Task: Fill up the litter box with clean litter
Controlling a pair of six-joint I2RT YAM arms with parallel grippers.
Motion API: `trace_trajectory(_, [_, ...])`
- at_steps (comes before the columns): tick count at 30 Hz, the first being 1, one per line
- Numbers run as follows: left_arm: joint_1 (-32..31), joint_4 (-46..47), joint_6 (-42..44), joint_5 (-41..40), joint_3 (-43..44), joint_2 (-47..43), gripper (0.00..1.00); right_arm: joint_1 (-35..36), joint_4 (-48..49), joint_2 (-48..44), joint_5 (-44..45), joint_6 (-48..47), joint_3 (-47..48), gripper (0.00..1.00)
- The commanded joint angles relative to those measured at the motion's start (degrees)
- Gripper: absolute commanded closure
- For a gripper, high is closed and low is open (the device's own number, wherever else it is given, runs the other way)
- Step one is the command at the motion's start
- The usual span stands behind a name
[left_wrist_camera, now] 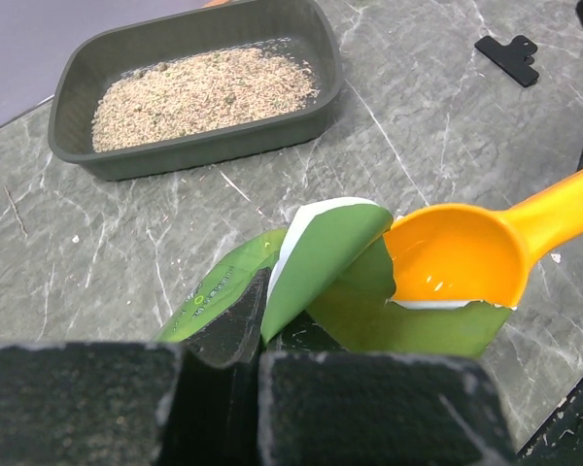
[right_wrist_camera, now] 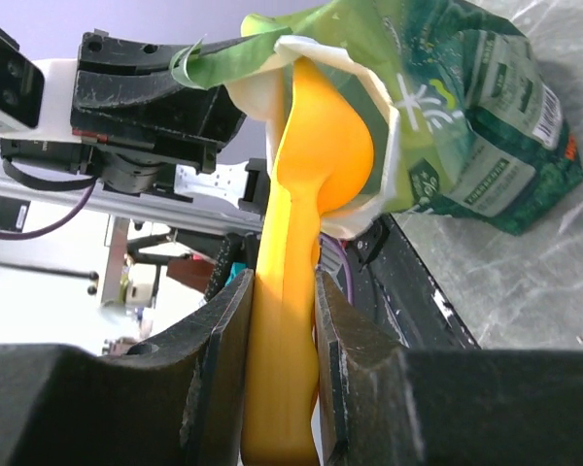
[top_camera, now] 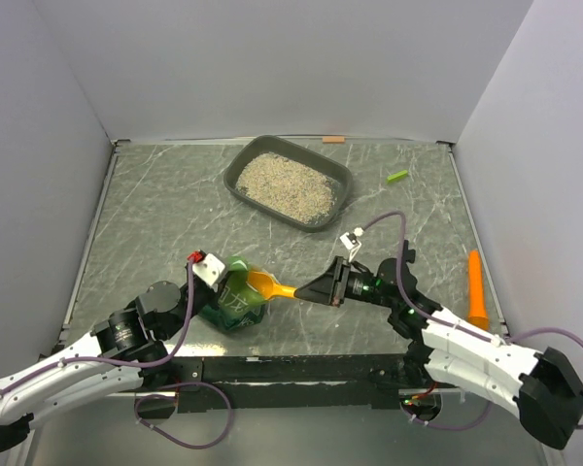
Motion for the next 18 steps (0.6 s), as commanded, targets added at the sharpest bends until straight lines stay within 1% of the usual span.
trace_trajectory(1, [-0.4,4.2,-0.1,1.4,1.0,-0.7,0.99,-0.7,0.4,-6.1,3.2,2.8,-3.1,1.00])
trace_trajectory(7, [-0.3,3.9,-0.1,1.2,1.0,-1.3,0.99,-0.8,-1.0,-12.0,6.4,6.6,-7.2,1.00])
trace_trajectory(18, [-0.3,4.1,0.0,1.2,0.9,-1.7,0.99,-0.8,-2.4,-20.8,10.1,14.5,-11.6,1.00])
